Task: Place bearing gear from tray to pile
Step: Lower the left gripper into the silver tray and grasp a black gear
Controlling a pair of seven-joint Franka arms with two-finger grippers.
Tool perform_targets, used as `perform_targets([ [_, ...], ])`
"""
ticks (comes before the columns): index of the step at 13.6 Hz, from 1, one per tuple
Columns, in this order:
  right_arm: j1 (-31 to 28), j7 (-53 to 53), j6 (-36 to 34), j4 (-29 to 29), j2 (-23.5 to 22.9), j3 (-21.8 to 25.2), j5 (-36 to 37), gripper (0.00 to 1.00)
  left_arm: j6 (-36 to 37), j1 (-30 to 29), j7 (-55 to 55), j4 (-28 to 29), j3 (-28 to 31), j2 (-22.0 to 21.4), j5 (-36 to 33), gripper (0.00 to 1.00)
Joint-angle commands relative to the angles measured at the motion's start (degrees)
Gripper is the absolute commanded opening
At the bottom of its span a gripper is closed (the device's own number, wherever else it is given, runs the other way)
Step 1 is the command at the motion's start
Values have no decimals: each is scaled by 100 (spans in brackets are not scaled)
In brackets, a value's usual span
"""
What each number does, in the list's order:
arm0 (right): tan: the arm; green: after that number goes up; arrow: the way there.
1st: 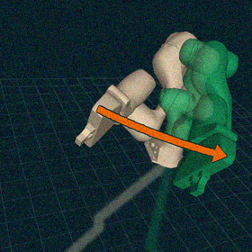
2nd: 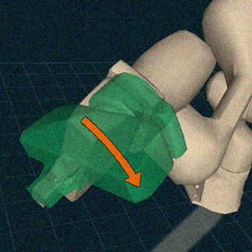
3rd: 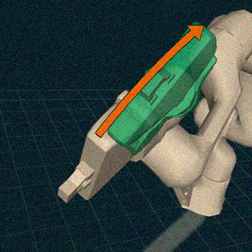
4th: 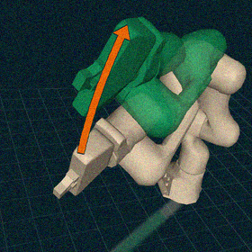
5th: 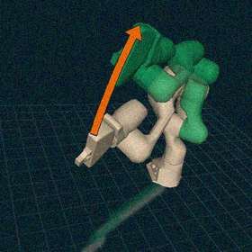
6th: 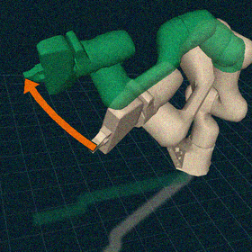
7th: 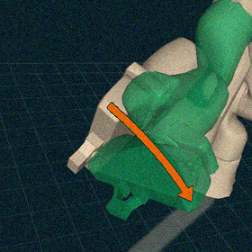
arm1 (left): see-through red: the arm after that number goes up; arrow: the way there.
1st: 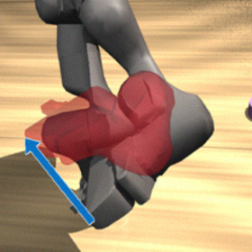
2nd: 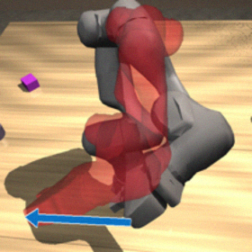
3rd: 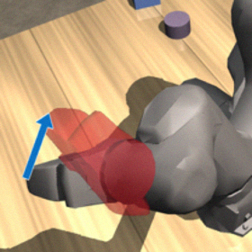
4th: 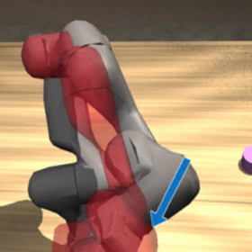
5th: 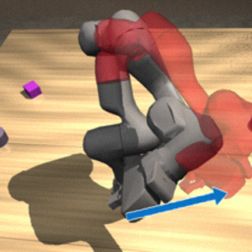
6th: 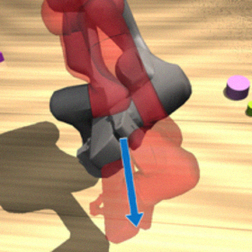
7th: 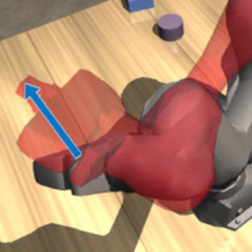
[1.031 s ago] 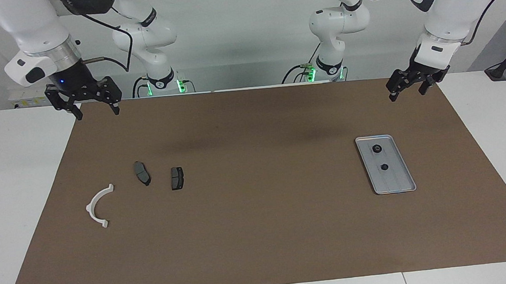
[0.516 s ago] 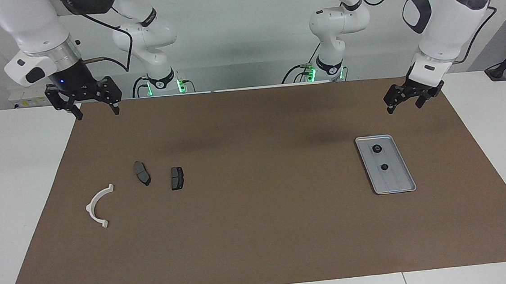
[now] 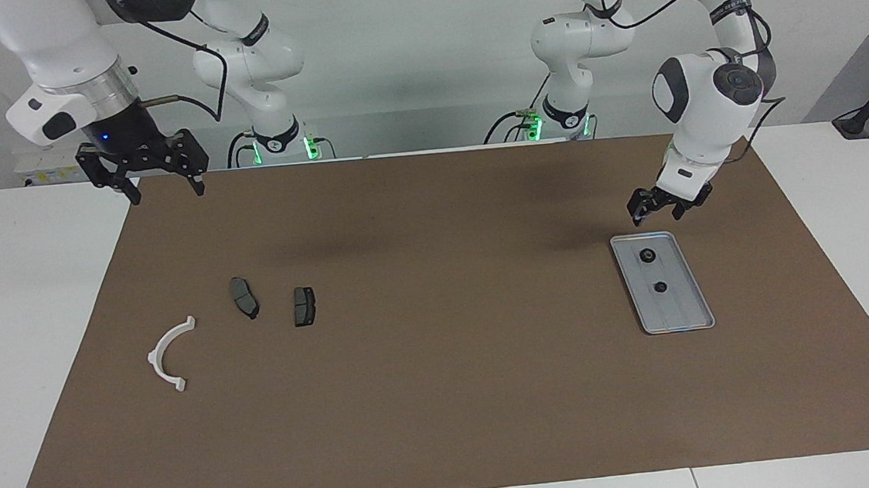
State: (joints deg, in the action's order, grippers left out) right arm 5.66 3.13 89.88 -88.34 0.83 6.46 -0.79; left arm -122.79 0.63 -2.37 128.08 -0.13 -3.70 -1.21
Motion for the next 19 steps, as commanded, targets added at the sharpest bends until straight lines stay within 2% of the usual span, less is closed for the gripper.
perform_targets([
  [1,-39,144,-49,-69,171,-13,-105,100,-534,-169,44,234,-22,132,-55,82],
  [6,-56,144,-32,-61,172,-13,-105,100,-1404,-160,-413,217,-22,923,-46,75],
  [11,-47,100,-23,-61,172,-5,-105,100,-1503,-187,-413,208,-22,1056,-46,65],
  [19,-3,127,12,-61,180,-13,-114,100,-1546,-143,-413,226,-22,1099,-46,65],
])
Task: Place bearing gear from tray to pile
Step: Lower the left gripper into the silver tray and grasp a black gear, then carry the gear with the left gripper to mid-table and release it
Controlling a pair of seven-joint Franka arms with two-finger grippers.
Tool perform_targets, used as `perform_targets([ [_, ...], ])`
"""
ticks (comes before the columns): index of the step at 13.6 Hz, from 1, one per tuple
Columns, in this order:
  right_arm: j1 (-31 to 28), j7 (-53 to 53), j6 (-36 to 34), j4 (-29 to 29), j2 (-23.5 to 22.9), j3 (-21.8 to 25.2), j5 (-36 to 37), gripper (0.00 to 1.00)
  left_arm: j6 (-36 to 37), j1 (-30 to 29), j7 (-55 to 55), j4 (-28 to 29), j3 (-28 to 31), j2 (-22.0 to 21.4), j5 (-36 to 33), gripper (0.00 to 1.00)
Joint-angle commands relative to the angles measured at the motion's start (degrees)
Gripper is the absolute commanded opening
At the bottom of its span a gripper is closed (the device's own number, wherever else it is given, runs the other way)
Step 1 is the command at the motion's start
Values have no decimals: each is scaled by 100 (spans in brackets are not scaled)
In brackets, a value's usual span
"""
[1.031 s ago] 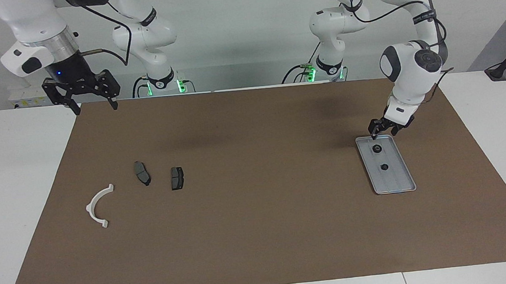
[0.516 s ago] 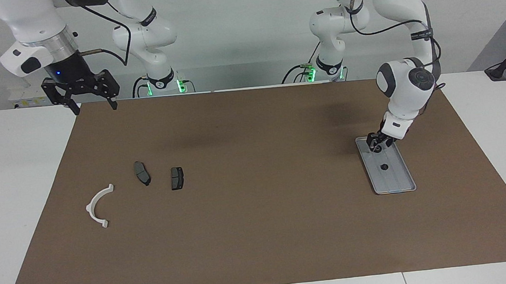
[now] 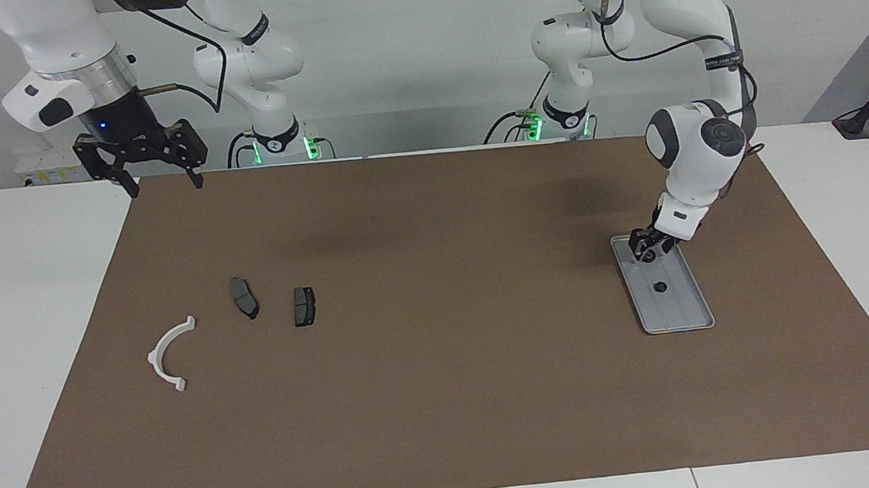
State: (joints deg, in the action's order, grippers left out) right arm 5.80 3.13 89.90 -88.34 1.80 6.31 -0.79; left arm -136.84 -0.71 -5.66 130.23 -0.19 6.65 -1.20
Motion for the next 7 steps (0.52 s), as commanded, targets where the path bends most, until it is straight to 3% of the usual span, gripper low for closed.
perform_targets([
  [1,-9,118,2,-60,83,-7,-114,100,-167,1,-84,11,-16,91,-47,65],
  [4,0,92,10,-69,83,-7,-123,100,-211,10,-93,11,-16,153,-47,61],
  [7,140,100,19,-69,101,-7,-123,100,-80,1,-84,-50,-16,153,-47,14],
])
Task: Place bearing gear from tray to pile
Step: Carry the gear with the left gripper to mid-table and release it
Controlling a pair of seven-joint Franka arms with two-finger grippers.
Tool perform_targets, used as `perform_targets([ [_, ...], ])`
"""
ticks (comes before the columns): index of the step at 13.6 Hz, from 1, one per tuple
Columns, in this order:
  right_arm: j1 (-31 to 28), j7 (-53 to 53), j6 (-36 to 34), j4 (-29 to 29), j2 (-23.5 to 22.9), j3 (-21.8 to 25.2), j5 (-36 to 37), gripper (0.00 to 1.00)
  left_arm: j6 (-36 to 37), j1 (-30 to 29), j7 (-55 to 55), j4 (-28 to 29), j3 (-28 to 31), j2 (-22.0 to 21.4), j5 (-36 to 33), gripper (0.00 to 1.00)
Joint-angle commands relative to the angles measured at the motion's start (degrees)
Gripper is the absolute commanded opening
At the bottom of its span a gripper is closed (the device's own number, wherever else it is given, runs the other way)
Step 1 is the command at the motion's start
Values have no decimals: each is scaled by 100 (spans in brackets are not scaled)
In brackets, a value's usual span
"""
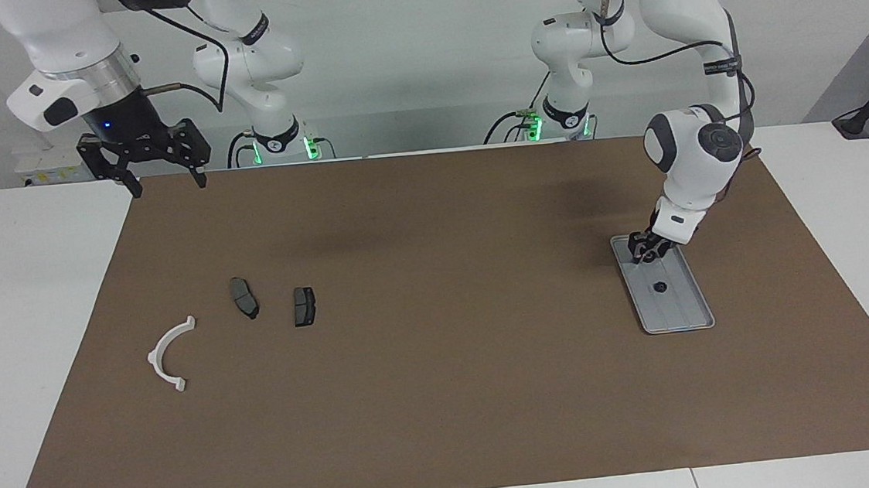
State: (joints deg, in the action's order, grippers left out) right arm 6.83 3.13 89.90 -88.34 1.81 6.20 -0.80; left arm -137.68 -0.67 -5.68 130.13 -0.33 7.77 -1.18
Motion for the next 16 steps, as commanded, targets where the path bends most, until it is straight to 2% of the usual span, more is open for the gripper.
perform_targets([
  [1,37,100,19,-69,101,4,-122,100,65,14,-82,-49,-2,41,-49,11],
  [4,37,144,19,-69,101,4,-122,100,398,15,-117,-197,-10,14,-6,0],
  [6,20,162,10,-69,101,4,-122,100,1143,128,-597,-827,-63,23,30,0],
  [8,20,153,1,-60,101,4,-122,100,1489,715,-1693,-1382,-63,67,283,0],
  [11,20,136,-7,-69,101,12,-122,100,1437,1769,-3478,-1831,-46,251,390,0],
  [14,20,144,-25,-60,101,13,-122,100,1323,2745,-4781,-2209,-28,444,338,0],
  [16,29,153,-25,-69,101,13,-113,100,1366,3098,-5213,-2744,-28,873,338,0],
])
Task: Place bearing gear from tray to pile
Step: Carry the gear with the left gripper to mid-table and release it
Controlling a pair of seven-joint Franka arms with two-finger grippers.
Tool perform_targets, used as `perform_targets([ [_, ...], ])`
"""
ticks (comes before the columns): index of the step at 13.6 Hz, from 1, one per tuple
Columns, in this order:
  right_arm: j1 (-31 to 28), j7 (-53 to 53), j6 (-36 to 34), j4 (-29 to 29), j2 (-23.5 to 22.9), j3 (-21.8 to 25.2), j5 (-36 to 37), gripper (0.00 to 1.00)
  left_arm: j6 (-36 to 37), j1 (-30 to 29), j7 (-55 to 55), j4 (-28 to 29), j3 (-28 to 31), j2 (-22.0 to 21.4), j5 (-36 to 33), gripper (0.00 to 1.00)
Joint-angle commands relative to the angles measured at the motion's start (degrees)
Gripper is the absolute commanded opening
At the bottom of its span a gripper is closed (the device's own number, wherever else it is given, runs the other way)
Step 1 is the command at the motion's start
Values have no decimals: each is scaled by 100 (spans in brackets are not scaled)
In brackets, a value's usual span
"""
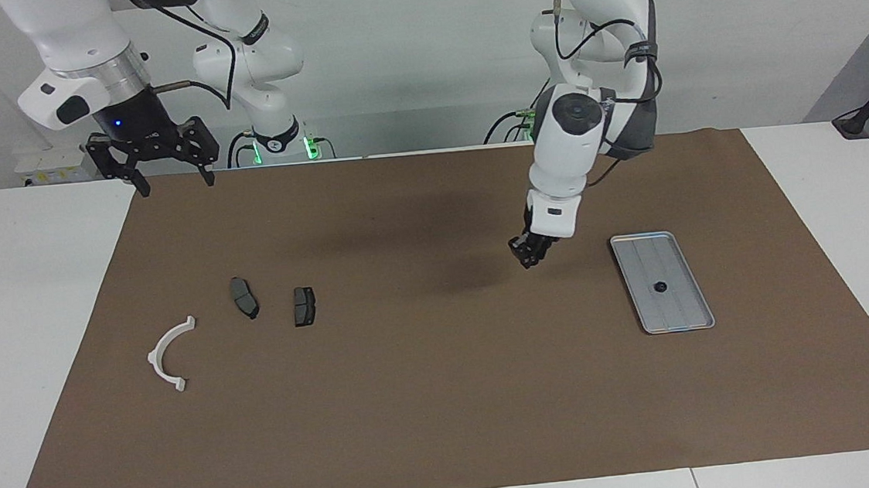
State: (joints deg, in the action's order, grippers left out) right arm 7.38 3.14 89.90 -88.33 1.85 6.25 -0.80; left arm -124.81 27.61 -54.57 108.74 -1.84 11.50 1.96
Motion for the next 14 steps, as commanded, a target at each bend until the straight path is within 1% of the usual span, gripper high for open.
perform_targets([
  [1,-26,152,-25,-70,96,8,-122,100,89,489,-570,-895,140,903,-2,0],
  [2,-44,161,-34,-70,96,8,-122,100,19,596,-755,-994,140,1151,-203,0],
  [4,-70,161,-60,-70,96,8,-122,100,-235,562,-810,-986,140,1302,-336,0],
  [8,-70,108,-130,-79,105,16,-105,100,-535,509,-801,-574,140,1294,-372,0],
  [14,-18,38,-306,-79,123,8,-52,100,-729,535,-810,-336,140,1303,-372,1],
])
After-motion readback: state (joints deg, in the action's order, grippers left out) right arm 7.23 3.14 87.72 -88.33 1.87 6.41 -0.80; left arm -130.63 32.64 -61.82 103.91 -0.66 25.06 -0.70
